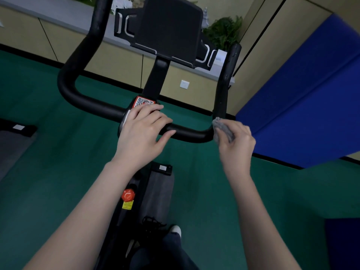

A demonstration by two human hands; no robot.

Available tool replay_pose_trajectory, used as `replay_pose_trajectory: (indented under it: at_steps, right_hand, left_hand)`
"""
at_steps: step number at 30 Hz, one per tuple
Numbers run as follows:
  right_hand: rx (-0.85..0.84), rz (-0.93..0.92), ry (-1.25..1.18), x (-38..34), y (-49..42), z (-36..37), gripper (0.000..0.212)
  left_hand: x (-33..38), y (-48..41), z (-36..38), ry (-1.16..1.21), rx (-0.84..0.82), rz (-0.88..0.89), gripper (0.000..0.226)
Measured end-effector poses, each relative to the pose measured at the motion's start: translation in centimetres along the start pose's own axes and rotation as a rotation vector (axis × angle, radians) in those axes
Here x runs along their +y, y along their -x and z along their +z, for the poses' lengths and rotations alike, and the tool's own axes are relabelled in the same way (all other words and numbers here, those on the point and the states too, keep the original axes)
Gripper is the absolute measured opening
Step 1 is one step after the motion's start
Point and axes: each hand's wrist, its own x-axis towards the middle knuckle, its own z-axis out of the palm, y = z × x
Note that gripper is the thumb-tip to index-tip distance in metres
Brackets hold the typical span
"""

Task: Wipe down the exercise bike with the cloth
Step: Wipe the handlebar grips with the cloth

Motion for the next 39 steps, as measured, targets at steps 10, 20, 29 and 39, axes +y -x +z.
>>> replay_pose_trajectory:
  at_steps: [10, 20, 29, 39]
  right_hand:
    - [-0.586, -0.202, 0.239, -3.0, -5.0, 0.1, 0.016]
    - [-0.894, -0.22, 0.234, -3.7, -8.4, 0.2, 0.011]
    - [-0.75, -0.189, 0.11, -3.4, -6.8, 2.0, 0.014]
    - [-0.514, -0.305, 0.035, -1.6, -4.5, 1.1, 0.017]
  left_hand:
    - [0.0, 0.0, -0.2, 0.014, -0.009, -0.011, 0.027]
    - [0.1, 0.1, -0.2, 0.026, -0.006, 0.004, 0.026]
    - [0.0, 0.1, -0.2, 0.018, -0.005, -0.007, 0.027]
    - [-0.2, 0.1, -0.1, 0.016, 0.01, 0.003, 0.026]
